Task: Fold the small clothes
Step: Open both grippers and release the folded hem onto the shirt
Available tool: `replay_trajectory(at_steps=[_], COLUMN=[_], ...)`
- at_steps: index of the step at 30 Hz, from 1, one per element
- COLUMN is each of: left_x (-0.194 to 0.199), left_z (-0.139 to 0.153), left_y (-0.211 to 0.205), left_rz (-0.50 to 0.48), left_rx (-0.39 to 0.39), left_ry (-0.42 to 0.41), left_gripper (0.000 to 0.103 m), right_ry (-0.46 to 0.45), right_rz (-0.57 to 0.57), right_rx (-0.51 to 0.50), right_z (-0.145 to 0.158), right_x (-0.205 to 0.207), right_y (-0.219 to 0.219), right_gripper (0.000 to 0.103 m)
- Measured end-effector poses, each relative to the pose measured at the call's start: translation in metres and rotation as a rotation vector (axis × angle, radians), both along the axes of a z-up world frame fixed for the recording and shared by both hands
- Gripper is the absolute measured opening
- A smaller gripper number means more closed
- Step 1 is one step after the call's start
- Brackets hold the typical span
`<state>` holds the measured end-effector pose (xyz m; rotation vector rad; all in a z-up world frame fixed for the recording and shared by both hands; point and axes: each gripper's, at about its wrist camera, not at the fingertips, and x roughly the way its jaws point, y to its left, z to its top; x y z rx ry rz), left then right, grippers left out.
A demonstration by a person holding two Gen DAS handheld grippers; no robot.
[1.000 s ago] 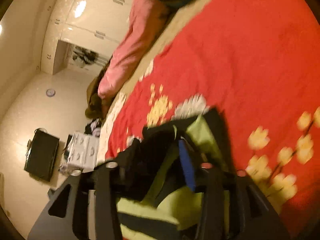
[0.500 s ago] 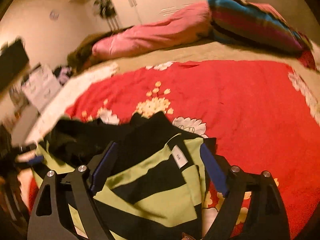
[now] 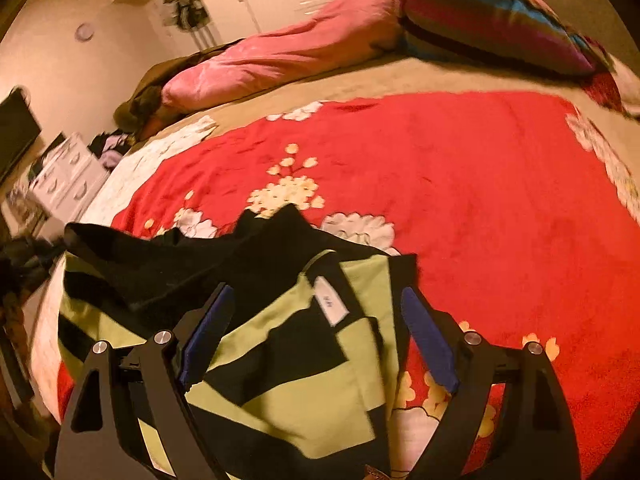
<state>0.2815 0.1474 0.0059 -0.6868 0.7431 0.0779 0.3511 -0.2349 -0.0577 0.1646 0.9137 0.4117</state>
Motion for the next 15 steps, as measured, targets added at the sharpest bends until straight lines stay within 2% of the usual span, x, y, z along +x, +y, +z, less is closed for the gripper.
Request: replay_trajectory(at_steps=[1, 2, 5, 8, 11, 12, 14, 15], left_x=[-0.001, -0.002, -0.009, -0.023, -0.028, -0.028, -0.025, -0.022], left_z=[0.007, 0.009, 0.009, 0.0, -0.013, -0.017, -0.026, -0.03], left_y=[0.009, 0.014, 0.017, 0.017, 0.013, 0.012, 0.006, 0.004], left_rz=[0.045, 0.073, 0.067, 0.049, 0.027, 0.02, -0.018, -0.042], left_rx=[0.017, 0.032, 0.041, 0.115, 0.201, 0.232, 0.32, 0.376], left_ry=[-0.017, -0.014, -0.019, 0.019, 0.081, 0.098, 0.147, 0.166], left_gripper=[0.047, 0.053, 0.054, 0.056, 0.059, 0.061, 0.063, 0.065], right_ry=[0.005, 0.004, -0.006, -0.018, -0.035, -0.039, -0.042, -0.041], right_rz=[-0.005, -0.007, -0.002, 0.012, 0.036, 0.041, 0.057, 0.068], right_rx=[-0.004, -0.012, -0.043, -0.07, -0.142, -0.173, -0.226, -0.224], right_z=[-0.002, -0.002, -0.003, -0.005, -0.01, -0.012, -0.016, -0.017], right_x=[0.001, 0.001, 0.002, 0.003, 0.002, 0.002, 0.002, 0.002], right_y=[-0.001, -0.002, 0.001, 0.006, 0.016, 0.02, 0.025, 0.026], right_gripper=[0.085, 0.085, 0.085, 0.085, 0.082, 0.079, 0.052, 0.042])
